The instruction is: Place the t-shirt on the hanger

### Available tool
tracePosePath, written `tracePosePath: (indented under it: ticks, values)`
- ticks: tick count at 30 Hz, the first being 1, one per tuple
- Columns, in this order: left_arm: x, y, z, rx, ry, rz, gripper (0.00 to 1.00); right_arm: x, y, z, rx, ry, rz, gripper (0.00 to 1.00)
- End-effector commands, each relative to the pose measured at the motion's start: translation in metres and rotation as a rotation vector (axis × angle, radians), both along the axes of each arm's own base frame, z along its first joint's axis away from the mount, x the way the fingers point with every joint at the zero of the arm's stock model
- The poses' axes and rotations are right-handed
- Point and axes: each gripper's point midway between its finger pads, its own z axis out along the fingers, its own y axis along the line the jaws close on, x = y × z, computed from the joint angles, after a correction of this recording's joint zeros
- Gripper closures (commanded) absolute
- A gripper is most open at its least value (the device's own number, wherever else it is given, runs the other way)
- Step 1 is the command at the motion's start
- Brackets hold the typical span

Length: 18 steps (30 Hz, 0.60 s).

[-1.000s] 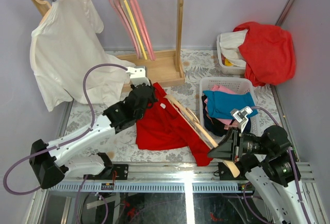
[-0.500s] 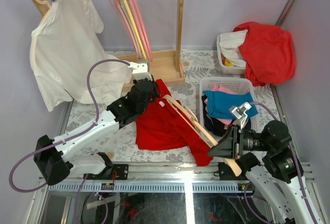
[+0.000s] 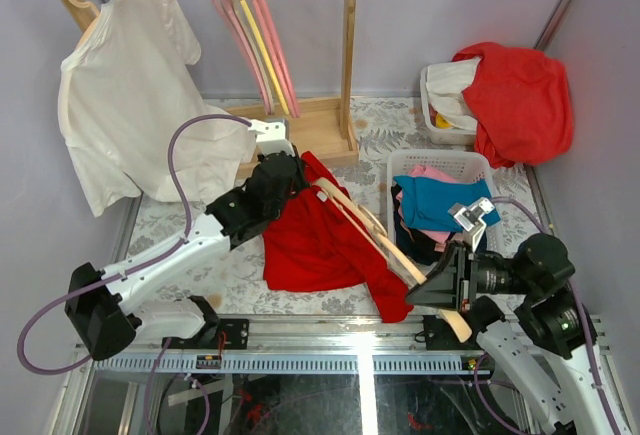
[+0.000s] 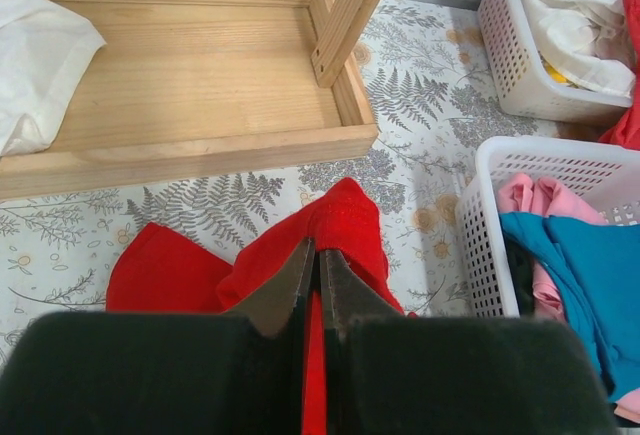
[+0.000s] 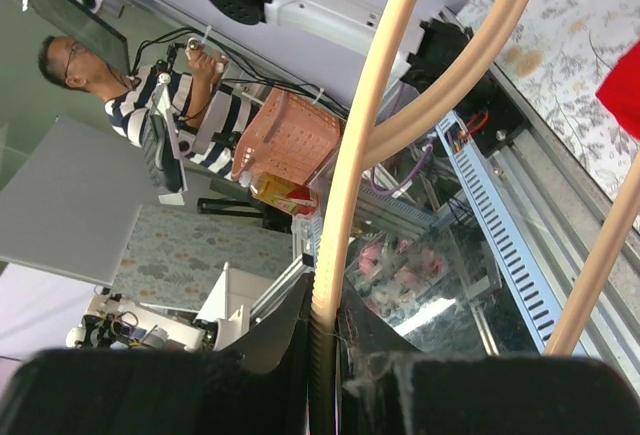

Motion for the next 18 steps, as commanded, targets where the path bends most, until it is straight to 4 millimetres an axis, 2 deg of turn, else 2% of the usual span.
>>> tracePosePath:
  ticks: [1, 7, 10, 12, 18]
  values:
    - [0.005, -0.001, 0.042, -0.072, -0.088, 0.003, 1.0, -0.011, 0.001, -0.021, -0.023, 0.209, 0.076, 1.0]
    - [0.004, -0.002, 0.048, -0.081, -0.091, -0.009, 1.0, 0.003, 0.007, -0.043, -0.049, 0.233, 0.063, 1.0]
    - [0.002, -0.003, 0.049, -0.085, -0.091, -0.017, 1.0, 0.007, 0.008, -0.048, -0.057, 0.236, 0.05, 1.0]
    - [0.002, -0.003, 0.05, -0.085, -0.091, -0.023, 1.0, 0.008, 0.008, -0.044, -0.051, 0.222, 0.048, 1.0]
    - [0.001, -0.003, 0.042, -0.068, -0.074, -0.022, 1.0, 0.005, 0.005, -0.015, -0.051, 0.127, 0.043, 1.0]
